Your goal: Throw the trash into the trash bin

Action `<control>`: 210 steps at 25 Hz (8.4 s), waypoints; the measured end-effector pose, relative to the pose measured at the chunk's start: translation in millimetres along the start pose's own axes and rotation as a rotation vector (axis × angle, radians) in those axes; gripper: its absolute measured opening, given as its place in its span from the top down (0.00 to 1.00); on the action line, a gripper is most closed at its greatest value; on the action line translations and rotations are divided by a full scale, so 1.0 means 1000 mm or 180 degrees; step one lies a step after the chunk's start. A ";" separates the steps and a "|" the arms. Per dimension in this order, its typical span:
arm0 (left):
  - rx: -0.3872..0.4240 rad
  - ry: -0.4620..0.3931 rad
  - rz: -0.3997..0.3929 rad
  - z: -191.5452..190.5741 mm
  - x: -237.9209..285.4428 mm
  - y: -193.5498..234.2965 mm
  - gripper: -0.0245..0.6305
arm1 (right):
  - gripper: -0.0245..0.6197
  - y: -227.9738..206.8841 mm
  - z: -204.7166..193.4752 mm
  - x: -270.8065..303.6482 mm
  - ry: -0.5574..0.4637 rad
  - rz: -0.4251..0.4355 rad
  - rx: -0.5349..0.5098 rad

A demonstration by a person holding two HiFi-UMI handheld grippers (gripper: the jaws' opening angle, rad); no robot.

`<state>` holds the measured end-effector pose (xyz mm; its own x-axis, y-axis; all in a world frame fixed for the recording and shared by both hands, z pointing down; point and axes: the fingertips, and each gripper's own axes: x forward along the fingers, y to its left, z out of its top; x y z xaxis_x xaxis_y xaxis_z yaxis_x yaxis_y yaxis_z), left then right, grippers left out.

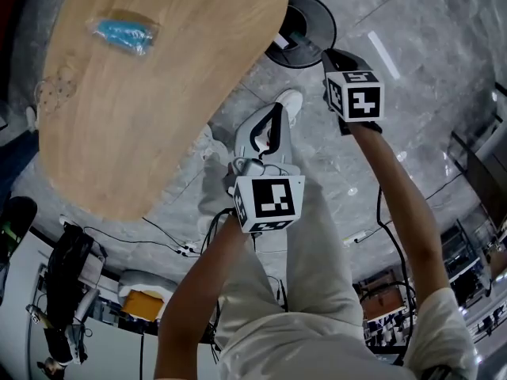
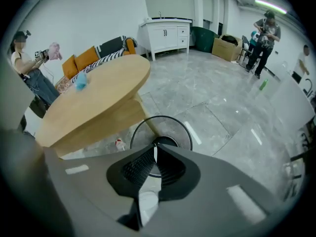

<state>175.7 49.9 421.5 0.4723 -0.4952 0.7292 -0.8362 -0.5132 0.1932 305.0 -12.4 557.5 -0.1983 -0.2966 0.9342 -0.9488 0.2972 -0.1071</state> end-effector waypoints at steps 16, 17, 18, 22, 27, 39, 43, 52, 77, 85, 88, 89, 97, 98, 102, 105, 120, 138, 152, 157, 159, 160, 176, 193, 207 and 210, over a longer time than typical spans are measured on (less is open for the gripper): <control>-0.0033 -0.0088 0.0168 0.005 -0.084 0.089 0.96 | 0.80 0.132 0.082 -0.067 -0.0648 0.0146 -0.0208; -0.0013 -0.0084 0.0170 0.003 -0.087 0.096 0.96 | 0.80 0.142 0.085 -0.068 -0.0669 0.0174 -0.0243; -0.0001 -0.0076 0.0171 0.001 -0.090 0.103 0.96 | 0.79 0.152 0.089 -0.068 -0.0681 0.0206 -0.0283; -0.0029 -0.0049 0.0219 -0.007 -0.100 0.135 0.96 | 0.71 0.196 0.106 -0.064 -0.0731 0.0350 -0.0473; -0.0089 -0.0102 0.0298 -0.006 -0.115 0.168 0.96 | 0.64 0.247 0.124 -0.053 -0.0757 0.0583 -0.0741; -0.0384 -0.0128 0.0483 -0.034 -0.148 0.247 0.96 | 0.45 0.338 0.166 -0.001 -0.0729 0.0635 -0.1557; -0.0402 -0.0151 0.0526 -0.032 -0.156 0.247 0.96 | 0.46 0.330 0.176 0.008 -0.0679 0.0437 -0.1859; -0.0445 -0.0166 0.0544 -0.026 -0.173 0.242 0.96 | 0.81 0.314 0.198 0.004 -0.0636 0.0080 -0.1985; -0.0121 -0.0168 0.0223 -0.003 -0.118 0.160 0.96 | 0.91 0.209 0.162 -0.050 -0.0913 0.0186 -0.0973; 0.0006 -0.0120 0.0147 0.018 -0.089 0.114 0.96 | 0.91 0.148 0.135 -0.068 -0.0963 0.0150 -0.0786; 0.0016 -0.0089 0.0146 0.018 -0.076 0.096 0.96 | 0.91 0.128 0.118 -0.071 -0.0988 0.0127 -0.0745; 0.0018 -0.0081 0.0140 0.020 -0.068 0.088 0.96 | 0.91 0.117 0.114 -0.071 -0.1004 0.0113 -0.0726; -0.0020 -0.0007 0.0096 0.035 0.003 0.027 0.96 | 0.91 0.022 0.078 -0.050 -0.0992 0.0084 -0.0407; -0.0039 0.0002 0.0098 0.036 0.006 0.023 0.96 | 0.91 0.017 0.073 -0.048 -0.0964 0.0086 -0.0391; -0.0080 0.0068 0.0060 0.032 0.025 0.000 0.96 | 0.91 -0.003 0.045 -0.033 -0.0815 0.0100 -0.0362; -0.0053 0.0112 0.0022 0.027 0.041 -0.012 0.96 | 0.91 -0.015 0.029 -0.018 -0.0720 0.0124 -0.0358; -0.0260 0.0285 0.0032 -0.037 0.084 -0.018 0.96 | 0.91 -0.007 -0.039 0.072 -0.0271 0.0408 -0.0504; -0.0242 0.0309 0.0052 -0.047 0.087 0.000 0.96 | 0.77 0.010 -0.089 0.121 0.0364 0.0518 -0.0345; -0.0058 0.0135 -0.0022 -0.011 0.038 -0.010 0.96 | 0.71 0.012 -0.062 0.059 0.0113 0.0419 -0.0190; 0.0001 0.0087 -0.0038 -0.002 0.014 -0.014 0.96 | 0.77 0.017 -0.045 0.026 -0.0066 0.0465 -0.0067; 0.0005 0.0048 -0.0037 0.006 0.000 -0.013 0.96 | 0.80 0.024 -0.032 0.007 -0.0172 0.0514 0.0024; -0.0001 0.0037 -0.0033 0.009 -0.009 -0.013 0.96 | 0.80 0.030 -0.026 -0.006 -0.0228 0.0525 0.0049; -0.0120 -0.0253 0.0001 0.072 -0.129 0.001 0.96 | 0.85 0.105 0.081 -0.197 -0.1178 0.0840 0.0511; -0.0299 -0.0872 0.0100 0.146 -0.294 -0.002 0.96 | 0.85 0.210 0.141 -0.415 -0.1968 0.1161 0.0177; -0.0142 -0.1234 -0.0074 0.208 -0.388 0.014 0.96 | 0.85 0.288 0.198 -0.527 -0.2409 0.1171 -0.0090; -0.0124 -0.1299 -0.0136 0.218 -0.408 0.020 0.96 | 0.85 0.300 0.202 -0.545 -0.2503 0.1080 -0.0100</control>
<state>27.2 88.9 -15.8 0.5721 -0.7154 0.4011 -0.8197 -0.5164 0.2480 78.4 55.2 -53.0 -0.5941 -0.7269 0.3445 -0.8023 0.5052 -0.3178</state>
